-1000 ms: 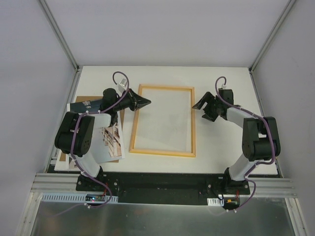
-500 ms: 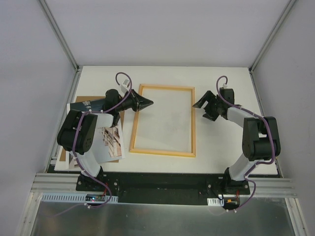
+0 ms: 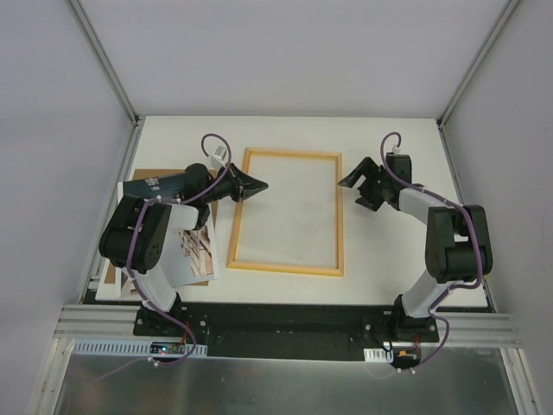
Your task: Put the photo into the frame
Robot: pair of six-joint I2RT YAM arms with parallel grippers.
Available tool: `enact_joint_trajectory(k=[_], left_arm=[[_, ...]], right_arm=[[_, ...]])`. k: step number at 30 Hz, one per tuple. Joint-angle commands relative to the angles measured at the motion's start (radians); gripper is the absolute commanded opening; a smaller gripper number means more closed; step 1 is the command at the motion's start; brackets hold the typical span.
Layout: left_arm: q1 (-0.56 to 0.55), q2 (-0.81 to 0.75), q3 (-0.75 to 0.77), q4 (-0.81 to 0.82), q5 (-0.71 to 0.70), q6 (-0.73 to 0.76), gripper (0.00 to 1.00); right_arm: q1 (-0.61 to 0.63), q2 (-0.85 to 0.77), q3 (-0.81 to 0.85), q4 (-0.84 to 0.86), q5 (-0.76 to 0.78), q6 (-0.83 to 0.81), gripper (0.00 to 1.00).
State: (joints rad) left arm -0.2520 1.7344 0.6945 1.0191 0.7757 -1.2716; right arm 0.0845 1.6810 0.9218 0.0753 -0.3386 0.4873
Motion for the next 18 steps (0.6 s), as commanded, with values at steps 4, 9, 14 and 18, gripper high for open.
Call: enact_joint_trajectory(k=[4,9,14,18], left_arm=[[-0.016,-0.053,-0.038,0.148,-0.030,-0.026,0.00],[-0.018,-0.059,-0.052,0.176,-0.046,-0.032,0.00],[-0.018,-0.056,-0.059,0.200,-0.058,-0.043,0.00],[-0.018,-0.035,-0.050,0.234,-0.052,-0.061,0.00]], right_arm=[[-0.008,-0.007,0.005,0.037,-0.011,0.013,0.95],[-0.006,-0.010,-0.003,0.041,-0.013,0.013,0.95],[-0.006,-0.010,-0.003,0.043,-0.014,0.011,0.95],[-0.006,-0.007,-0.001,0.043,-0.013,0.008,0.95]])
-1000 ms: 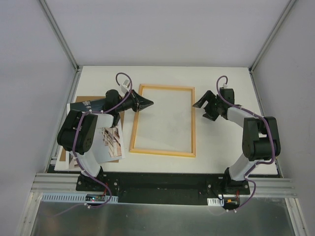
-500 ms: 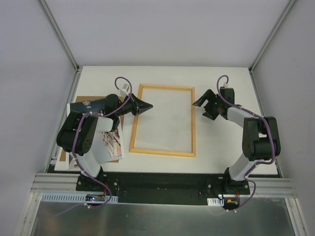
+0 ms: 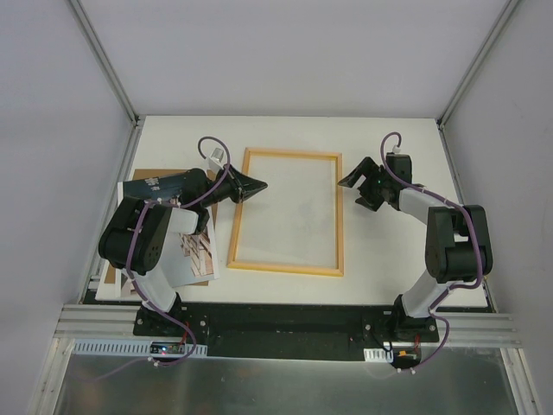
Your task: Put the photo into the frame
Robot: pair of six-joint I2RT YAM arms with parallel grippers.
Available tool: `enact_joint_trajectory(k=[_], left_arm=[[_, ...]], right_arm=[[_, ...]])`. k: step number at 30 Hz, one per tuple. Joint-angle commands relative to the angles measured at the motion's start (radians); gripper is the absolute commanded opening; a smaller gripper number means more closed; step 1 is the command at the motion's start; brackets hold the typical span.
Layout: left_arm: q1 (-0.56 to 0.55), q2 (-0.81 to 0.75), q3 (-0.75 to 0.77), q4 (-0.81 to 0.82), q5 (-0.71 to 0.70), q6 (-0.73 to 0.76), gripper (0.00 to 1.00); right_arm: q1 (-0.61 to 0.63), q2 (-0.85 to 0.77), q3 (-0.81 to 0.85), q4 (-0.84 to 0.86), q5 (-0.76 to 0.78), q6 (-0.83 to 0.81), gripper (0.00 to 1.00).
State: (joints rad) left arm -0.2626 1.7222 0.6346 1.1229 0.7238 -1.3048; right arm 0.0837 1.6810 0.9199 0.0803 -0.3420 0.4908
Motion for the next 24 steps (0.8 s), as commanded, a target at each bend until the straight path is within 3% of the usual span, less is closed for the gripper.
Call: enact_joint_trajectory(k=[1,24], left_arm=[[-0.007,-0.018,0.011,0.130,0.002,-0.028,0.00],[-0.009,0.053,0.046,0.144,0.040,-0.036,0.00]], right_arm=[[-0.006,-0.007,0.000,0.036,-0.008,0.005,0.95],[-0.004,0.009,0.008,0.039,-0.012,-0.003,0.95]])
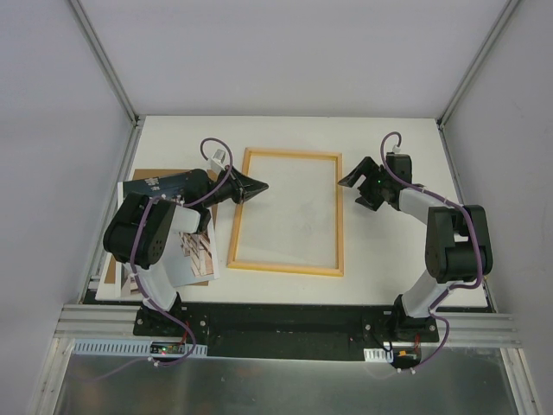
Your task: Put the photo into the frame
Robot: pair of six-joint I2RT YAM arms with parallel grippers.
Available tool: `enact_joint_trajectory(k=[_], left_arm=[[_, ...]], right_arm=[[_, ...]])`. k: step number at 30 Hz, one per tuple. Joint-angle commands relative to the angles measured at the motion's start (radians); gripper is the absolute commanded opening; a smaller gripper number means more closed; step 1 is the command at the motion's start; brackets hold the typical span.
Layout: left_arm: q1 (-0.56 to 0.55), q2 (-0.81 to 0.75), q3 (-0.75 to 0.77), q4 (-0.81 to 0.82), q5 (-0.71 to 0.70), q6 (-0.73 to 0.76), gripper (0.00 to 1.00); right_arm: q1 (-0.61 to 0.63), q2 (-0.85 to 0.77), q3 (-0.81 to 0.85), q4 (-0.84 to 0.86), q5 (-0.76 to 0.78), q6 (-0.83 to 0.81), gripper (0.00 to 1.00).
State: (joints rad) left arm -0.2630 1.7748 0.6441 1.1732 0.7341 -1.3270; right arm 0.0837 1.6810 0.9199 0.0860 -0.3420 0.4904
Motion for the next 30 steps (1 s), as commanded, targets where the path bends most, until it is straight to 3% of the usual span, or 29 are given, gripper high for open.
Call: enact_joint_trajectory(k=[1,30], left_arm=[[-0.008,0.003,0.037,0.095,0.030,-0.014,0.00],[-0.012,0.087,0.057,0.126,0.050,-0.015,0.00]], right_arm=[[-0.004,0.011,0.010,0.034,-0.012,-0.003,0.95],[0.036,0.059,0.042,0.029,-0.022,-0.021,0.95]])
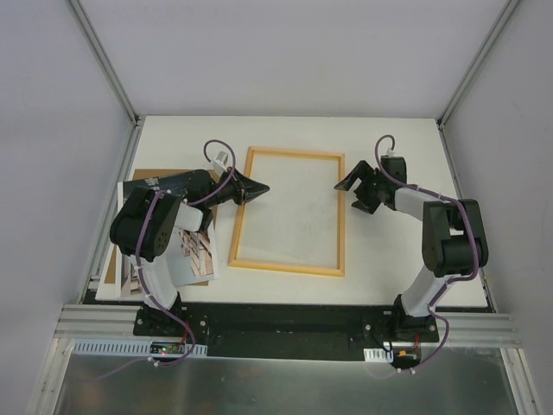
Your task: Put the photo into the frame
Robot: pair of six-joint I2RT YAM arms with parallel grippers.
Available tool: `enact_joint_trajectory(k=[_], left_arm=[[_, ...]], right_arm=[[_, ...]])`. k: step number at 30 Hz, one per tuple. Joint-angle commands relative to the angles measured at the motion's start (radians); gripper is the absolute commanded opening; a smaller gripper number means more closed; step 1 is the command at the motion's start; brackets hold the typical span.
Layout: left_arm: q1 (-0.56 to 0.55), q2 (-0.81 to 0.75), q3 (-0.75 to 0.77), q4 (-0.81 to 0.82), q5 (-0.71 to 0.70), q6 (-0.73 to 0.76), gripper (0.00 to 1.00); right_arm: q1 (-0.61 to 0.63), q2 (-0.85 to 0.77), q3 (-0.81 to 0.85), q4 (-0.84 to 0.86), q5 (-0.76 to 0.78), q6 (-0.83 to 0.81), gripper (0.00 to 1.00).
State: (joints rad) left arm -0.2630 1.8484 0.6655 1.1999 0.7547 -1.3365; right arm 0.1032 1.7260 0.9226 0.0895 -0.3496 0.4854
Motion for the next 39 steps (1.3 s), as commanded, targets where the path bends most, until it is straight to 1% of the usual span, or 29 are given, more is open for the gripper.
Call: enact_joint_trajectory(k=[1,15,39], left_arm=[[-0.012,0.017,0.037,0.099,0.028,-0.004,0.00],[-0.012,0.080,0.051,0.138,0.051,-0.018,0.00],[-0.012,0.089,0.149,-0.177,0.100,0.134,0.00]], right_arm=[[0.018,0.015,0.042,0.026,-0.014,-0.018,0.95],[0.038,0.021,0.059,0.012,-0.006,-0.030,0.95],[0.053,0.021,0.076,-0.010,0.006,-0.050,0.96]])
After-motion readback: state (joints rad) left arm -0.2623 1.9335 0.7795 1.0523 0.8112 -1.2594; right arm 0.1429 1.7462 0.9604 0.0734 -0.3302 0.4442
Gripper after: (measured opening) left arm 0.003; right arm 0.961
